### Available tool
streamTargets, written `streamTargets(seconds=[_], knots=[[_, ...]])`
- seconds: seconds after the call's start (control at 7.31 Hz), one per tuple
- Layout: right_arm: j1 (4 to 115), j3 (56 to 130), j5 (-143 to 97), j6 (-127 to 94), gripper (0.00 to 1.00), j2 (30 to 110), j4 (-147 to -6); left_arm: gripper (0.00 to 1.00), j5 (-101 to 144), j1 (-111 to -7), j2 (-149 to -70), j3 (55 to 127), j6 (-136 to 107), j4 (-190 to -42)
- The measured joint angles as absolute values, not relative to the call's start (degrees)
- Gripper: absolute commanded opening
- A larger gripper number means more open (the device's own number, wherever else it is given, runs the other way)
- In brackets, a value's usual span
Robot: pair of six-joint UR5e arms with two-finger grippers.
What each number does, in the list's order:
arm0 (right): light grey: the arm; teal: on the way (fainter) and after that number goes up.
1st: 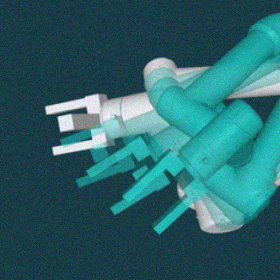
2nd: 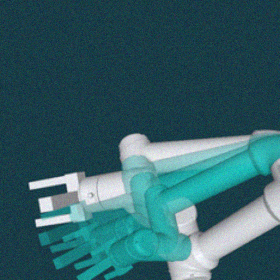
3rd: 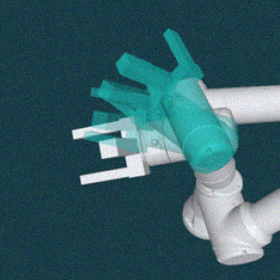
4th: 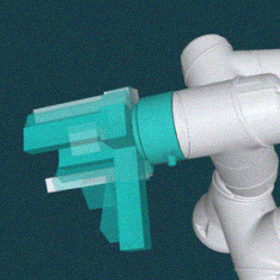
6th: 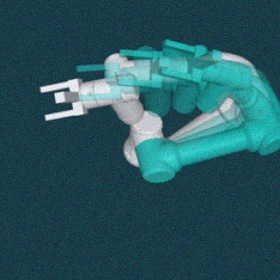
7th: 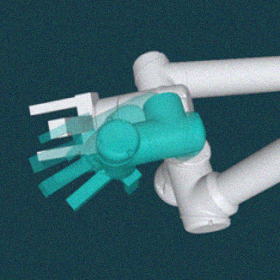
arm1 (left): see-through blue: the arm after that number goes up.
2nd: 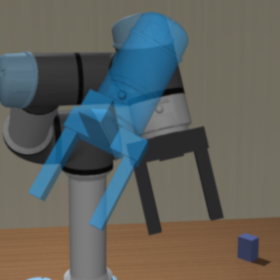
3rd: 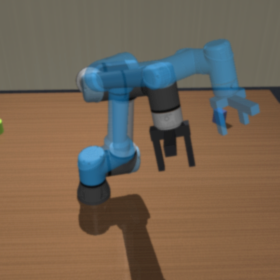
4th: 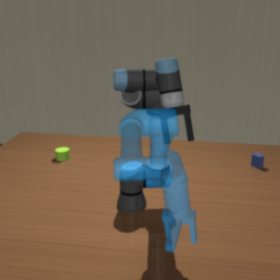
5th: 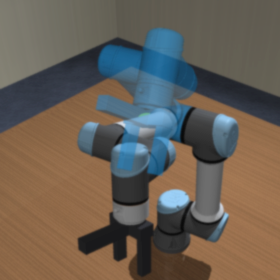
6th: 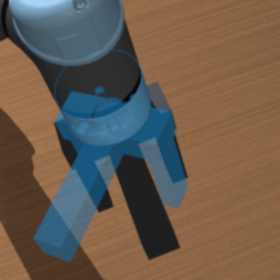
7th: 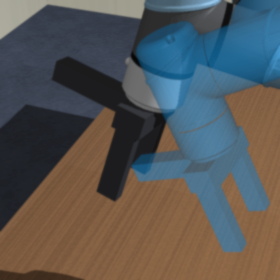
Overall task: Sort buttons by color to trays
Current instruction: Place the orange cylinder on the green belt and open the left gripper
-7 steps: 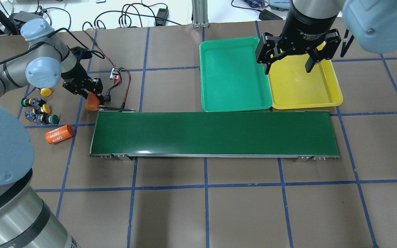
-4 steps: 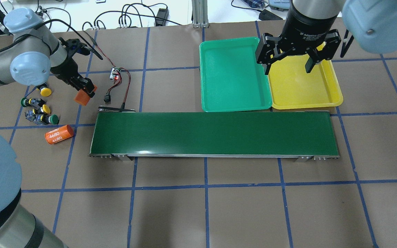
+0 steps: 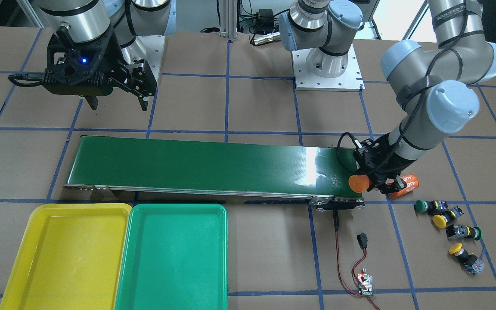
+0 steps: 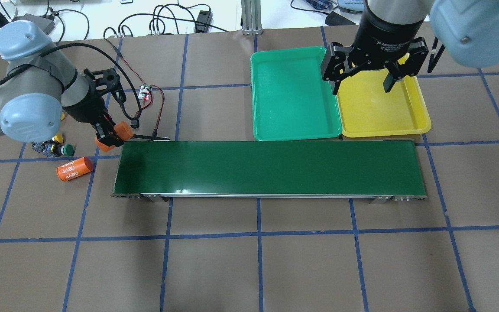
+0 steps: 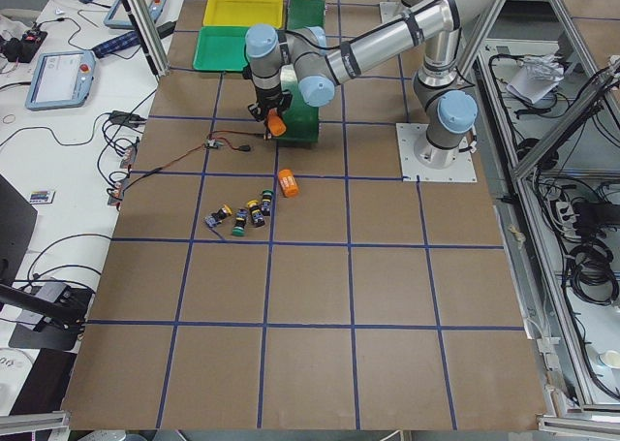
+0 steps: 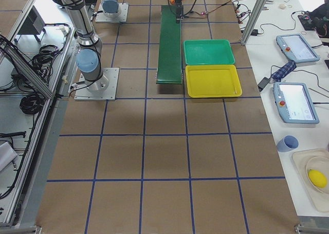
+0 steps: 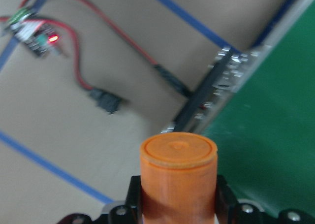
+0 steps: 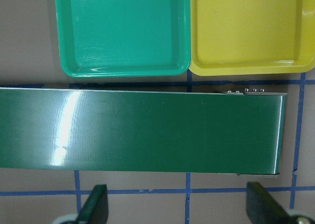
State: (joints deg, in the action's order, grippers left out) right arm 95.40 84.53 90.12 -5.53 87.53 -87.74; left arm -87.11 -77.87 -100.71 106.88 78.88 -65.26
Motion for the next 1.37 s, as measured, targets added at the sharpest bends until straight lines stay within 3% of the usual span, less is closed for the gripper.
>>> streamTargets(seconds=[0.14, 0.41, 0.55, 0.68, 1.09, 1.37], knots=[[95.4, 84.5, 90.1, -5.4, 1.0, 87.5, -87.7, 0.0, -87.3, -80.2, -99.2, 109.2, 81.7, -65.1], [95.4, 84.5, 90.2, -5.4, 1.0, 87.5, -87.8, 0.35, -87.8, -86.6, -98.7, 110.8, 83.4, -64.4], [95.4, 84.6, 90.1, -5.4, 1.0, 87.6, -87.9, 0.62, -87.8, -88.6, -99.2, 111.4, 83.7, -63.0], [95.4, 84.5, 90.1, -5.5, 1.0, 87.6, -87.9, 1.0, -87.8, -89.5, -99.5, 112.5, 83.7, -61.3], [95.5, 84.5, 89.9, -5.6, 1.0, 87.6, -88.0, 1.0, -88.0, -90.2, -98.3, 116.5, 82.8, -55.7], [95.5, 84.5, 90.0, -5.6, 1.0, 87.6, -87.9, 1.0, -88.7, -87.7, -96.5, 113.7, 82.7, -58.1]])
